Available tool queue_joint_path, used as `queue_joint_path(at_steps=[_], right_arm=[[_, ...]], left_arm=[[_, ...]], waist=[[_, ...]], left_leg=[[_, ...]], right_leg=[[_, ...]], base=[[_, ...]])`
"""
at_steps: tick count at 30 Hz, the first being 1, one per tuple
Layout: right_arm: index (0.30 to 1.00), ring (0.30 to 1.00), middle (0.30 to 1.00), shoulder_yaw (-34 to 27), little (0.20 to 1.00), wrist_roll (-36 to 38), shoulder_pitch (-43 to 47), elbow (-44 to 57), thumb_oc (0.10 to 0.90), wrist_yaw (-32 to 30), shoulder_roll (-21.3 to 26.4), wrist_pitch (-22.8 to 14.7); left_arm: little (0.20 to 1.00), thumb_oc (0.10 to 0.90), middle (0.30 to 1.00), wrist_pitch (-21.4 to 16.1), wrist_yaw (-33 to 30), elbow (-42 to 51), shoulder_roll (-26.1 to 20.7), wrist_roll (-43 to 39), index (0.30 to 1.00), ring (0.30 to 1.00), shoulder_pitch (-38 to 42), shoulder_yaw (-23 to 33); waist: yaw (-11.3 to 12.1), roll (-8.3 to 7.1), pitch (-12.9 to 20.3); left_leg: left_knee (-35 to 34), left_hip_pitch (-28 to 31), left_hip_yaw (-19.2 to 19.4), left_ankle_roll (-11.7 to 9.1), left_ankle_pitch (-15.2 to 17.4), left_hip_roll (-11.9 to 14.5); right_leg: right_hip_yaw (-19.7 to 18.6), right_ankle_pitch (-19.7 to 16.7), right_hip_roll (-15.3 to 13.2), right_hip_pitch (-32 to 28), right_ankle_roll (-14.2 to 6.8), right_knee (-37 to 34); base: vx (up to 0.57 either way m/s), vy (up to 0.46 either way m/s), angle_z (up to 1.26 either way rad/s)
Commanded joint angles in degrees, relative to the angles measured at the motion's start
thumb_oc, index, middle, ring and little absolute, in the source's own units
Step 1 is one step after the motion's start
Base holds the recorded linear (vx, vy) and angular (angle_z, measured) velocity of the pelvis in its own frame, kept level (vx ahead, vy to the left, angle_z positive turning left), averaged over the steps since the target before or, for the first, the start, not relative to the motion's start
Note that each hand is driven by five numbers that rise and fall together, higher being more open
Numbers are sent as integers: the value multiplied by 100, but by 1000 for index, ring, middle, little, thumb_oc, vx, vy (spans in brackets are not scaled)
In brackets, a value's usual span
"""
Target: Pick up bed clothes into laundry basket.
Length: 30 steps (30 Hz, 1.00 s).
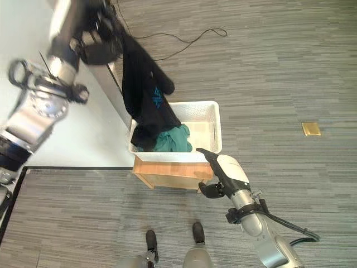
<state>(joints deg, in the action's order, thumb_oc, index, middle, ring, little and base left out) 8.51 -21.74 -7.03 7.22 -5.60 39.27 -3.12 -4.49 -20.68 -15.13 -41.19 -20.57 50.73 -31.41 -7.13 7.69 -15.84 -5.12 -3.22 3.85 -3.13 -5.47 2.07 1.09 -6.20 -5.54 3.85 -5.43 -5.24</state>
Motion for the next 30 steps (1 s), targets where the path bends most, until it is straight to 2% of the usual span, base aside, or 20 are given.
queue_joint_path(at_steps=[1,3,6,7,11,24,25,26,30], right_arm=[[900,900,900,-171,900,-134,322,425,800,-464,198,-162],[900,900,900,-79,900,-143,395,339,800,-490,220,-164],[900,900,900,1,900,-135,490,294,800,-526,239,-188],[900,900,900,123,900,-129,610,227,800,-562,245,-209],[900,900,900,289,900,-135,695,126,800,-599,208,-190],[900,900,900,487,900,-82,791,-200,800,-685,136,-176],[900,900,900,495,900,-66,804,-199,800,-689,133,-175],[900,900,900,523,900,-23,820,-213,800,-689,124,-170],[900,900,900,582,900,50,876,-162,800,-694,122,-219]], left_arm=[[300,400,300,-192,-132,-565,-22,289,300,300,1294,497],[300,400,300,18,-141,-1006,442,803,300,300,1098,521],[300,400,300,111,-297,-1314,594,1140,300,300,1189,483],[300,400,300,228,-469,-1669,838,1575,300,300,1366,336],[300,400,300,268,-454,-2018,1295,1560,300,300,1620,166],[300,400,300,182,-374,-2154,2120,1316,300,300,2000,-188],[742,695,742,176,-367,-2144,2174,1282,742,742,1985,-188],[900,800,900,158,-358,-2150,2285,1193,900,900,1905,-142],[900,800,900,193,-388,-2391,2308,1242,900,900,1826,-90]], waist=[[45,-15,265],[-27,-107,247],[-68,-146,230],[-145,-179,204],[-266,-187,171],[-421,-140,110],[-423,-140,110],[-432,-147,99],[-453,-169,85]], left_leg=[[12,42,-195,-95,508,102],[12,38,-181,-88,515,125],[12,25,-161,-91,523,127],[12,-24,-116,-87,525,127],[12,-121,-38,-83,524,117],[12,-216,96,-64,524,142],[12,-216,98,-62,528,145],[12,-215,109,-58,531,145],[12,-223,136,-63,521,153]], right_leg=[[18,682,-94,-318,-338,24],[-10,680,-75,-303,-320,27],[-39,675,-67,-272,-316,30],[-80,651,-58,-200,-322,28],[-163,605,-44,-47,-333,24],[-365,550,-20,159,-356,24],[-370,550,-17,161,-356,24],[-397,551,-6,168,-354,24],[-415,536,16,202,-346,24]], base=[[0,0,0],[0,0,0],[0,0,0],[-8,23,-3],[-6,10,-3],[-2,9,-11],[14,-2,-10],[20,2,-10],[10,9,-8]])
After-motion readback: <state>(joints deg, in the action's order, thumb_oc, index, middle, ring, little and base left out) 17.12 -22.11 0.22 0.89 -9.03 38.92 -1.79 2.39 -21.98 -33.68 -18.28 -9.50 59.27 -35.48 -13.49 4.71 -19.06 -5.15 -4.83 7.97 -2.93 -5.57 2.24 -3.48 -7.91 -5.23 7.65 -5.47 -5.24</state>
